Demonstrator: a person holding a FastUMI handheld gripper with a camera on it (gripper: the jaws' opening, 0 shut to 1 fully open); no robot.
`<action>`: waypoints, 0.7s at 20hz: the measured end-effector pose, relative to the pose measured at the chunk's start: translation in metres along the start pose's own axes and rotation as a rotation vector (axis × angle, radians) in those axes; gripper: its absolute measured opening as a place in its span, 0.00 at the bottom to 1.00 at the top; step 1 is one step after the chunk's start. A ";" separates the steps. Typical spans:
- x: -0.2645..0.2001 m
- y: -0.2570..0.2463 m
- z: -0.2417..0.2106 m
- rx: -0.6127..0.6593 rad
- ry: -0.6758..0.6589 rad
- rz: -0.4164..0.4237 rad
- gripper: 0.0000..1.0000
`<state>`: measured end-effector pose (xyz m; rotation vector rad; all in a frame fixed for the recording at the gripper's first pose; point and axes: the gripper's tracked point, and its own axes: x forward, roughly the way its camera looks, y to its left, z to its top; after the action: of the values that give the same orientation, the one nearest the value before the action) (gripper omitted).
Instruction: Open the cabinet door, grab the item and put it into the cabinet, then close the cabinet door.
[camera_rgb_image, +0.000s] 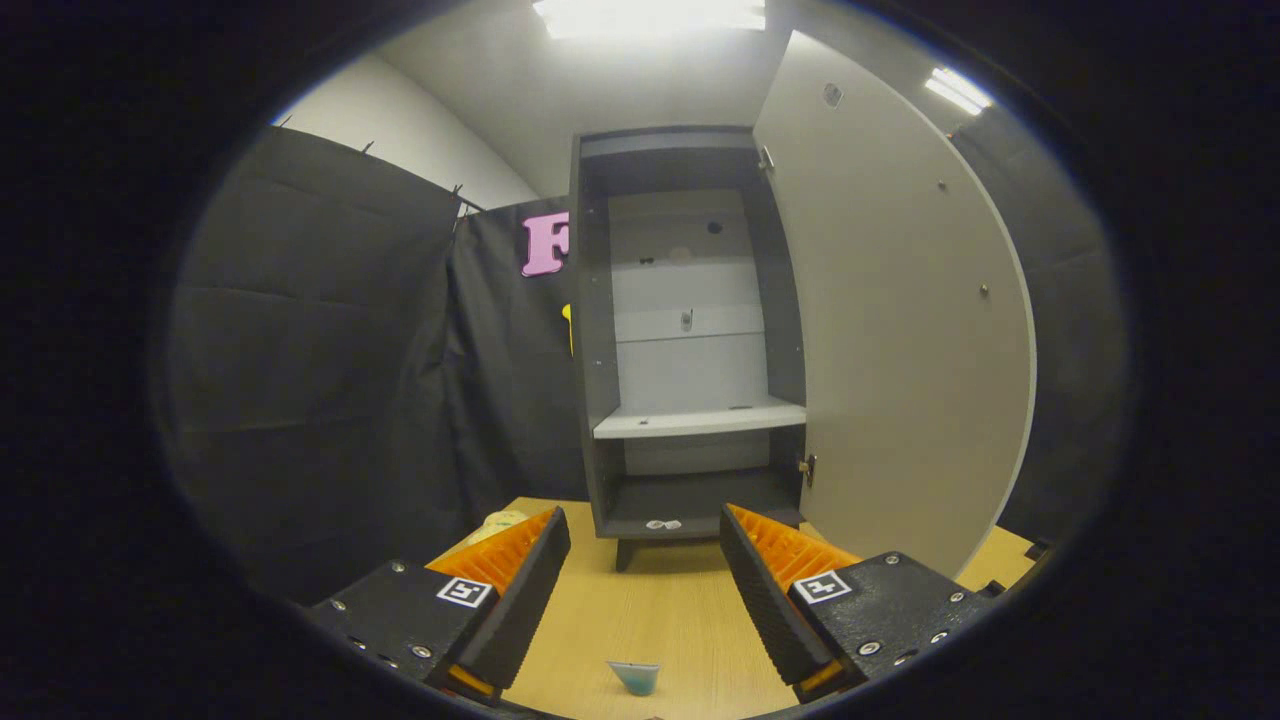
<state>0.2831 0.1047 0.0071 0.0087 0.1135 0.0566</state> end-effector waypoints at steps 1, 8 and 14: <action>0.000 0.003 -0.010 -0.003 0.024 0.005 0.93; 0.019 0.014 -0.098 -0.019 0.154 0.003 0.94; 0.025 0.016 -0.171 -0.002 0.271 0.008 0.94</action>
<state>0.2875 0.1230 -0.1654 -0.0006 0.3847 0.0660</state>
